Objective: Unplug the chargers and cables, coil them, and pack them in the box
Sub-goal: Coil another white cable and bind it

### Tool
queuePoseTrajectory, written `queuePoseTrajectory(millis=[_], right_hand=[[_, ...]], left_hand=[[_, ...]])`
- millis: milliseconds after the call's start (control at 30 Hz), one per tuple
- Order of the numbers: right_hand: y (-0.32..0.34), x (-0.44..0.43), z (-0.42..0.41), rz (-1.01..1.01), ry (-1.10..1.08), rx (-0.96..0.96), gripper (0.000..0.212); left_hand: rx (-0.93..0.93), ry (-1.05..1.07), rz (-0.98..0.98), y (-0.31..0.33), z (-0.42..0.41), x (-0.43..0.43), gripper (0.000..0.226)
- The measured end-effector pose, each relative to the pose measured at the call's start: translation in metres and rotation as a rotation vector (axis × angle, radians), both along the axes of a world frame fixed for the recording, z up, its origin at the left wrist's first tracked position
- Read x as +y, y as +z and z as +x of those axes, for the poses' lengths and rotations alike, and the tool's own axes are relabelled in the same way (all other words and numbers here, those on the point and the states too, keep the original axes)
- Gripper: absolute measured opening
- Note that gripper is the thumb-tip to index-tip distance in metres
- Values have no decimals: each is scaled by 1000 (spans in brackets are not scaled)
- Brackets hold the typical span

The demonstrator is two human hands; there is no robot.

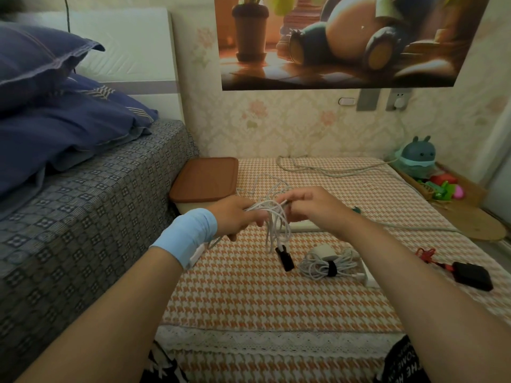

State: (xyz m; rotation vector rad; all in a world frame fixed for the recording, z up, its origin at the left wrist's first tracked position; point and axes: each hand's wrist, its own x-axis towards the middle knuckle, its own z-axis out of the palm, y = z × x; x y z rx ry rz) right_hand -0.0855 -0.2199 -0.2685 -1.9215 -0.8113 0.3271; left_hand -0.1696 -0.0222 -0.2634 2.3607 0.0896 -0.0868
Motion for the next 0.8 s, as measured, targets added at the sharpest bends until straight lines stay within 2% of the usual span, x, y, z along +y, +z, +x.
queuePoseTrajectory(millis=[33, 100, 200, 300, 433, 567, 667, 733, 800], right_hand=[[0, -3, 1, -48, 20, -37, 13], [-2, -3, 2, -66, 30, -29, 32], [-3, 6, -3, 72, -55, 140, 52], [-3, 12, -5, 94, -95, 180, 50], [-2, 7, -6, -87, -15, 193, 45], [-8, 3, -4, -269, -21, 215, 40], [-13, 4, 1, -185, -60, 216, 52], [-13, 5, -3, -81, 64, 214, 72], [-16, 11, -9, -64, 251, 238, 71]], left_hand=[[-13, 2, -15, 2, -1, 4, 30], [-24, -5, -29, 5, -3, 10, 28], [-52, -26, 4, 8, 0, 11, 27], [-85, -22, 78, 8, 2, 12, 26], [-53, -17, 170, 6, 2, 19, 26], [1, -95, 367, 11, 2, 5, 35], [26, -149, 473, 9, 3, -4, 24], [25, -171, 462, 9, 3, -11, 24], [-18, -190, 437, 12, 3, -15, 28]])
